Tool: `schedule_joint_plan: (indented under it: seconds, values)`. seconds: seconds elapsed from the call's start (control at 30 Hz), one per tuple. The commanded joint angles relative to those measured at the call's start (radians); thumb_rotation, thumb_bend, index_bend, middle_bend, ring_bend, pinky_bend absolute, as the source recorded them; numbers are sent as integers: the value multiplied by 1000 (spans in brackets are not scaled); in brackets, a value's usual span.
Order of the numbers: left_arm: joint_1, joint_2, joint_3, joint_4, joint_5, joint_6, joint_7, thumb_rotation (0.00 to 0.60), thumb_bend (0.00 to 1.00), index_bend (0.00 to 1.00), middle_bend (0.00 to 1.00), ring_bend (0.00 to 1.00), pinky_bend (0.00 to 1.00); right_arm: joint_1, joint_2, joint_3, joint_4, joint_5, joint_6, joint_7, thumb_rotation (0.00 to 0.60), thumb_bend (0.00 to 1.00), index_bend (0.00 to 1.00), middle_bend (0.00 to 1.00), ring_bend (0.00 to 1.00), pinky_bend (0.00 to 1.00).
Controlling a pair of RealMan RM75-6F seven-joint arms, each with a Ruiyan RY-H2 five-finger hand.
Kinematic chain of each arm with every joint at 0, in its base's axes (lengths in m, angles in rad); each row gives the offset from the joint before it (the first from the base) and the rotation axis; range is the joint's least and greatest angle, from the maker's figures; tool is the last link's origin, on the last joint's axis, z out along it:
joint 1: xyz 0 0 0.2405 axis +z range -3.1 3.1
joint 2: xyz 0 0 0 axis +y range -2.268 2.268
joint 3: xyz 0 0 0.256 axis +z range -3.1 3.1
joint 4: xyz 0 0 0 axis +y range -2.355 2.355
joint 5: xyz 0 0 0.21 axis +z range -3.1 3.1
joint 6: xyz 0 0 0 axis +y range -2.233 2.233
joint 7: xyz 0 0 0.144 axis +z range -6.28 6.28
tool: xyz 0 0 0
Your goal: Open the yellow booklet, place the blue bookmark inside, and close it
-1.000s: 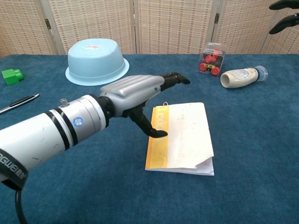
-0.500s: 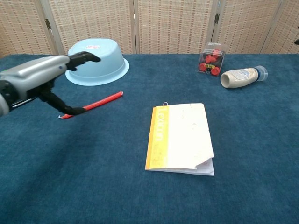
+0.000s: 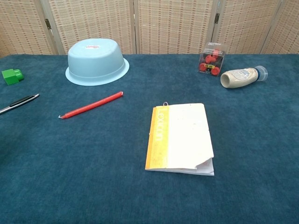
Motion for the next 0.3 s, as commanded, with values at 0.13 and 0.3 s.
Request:
schedule_joint_plan:
  seconds: [0.13,0.3]
  values:
    - [100,39,49,-25,57,99,4,600,232,89,2,75,163,-54,-27,3,29,34,43,41,600,292,13,0,0,72]
    - [136,49,58,-41,65,110,18,600,232,96,2,75,163,-77,-30,15,23,51,61,39,600,293,13,0,0,69]
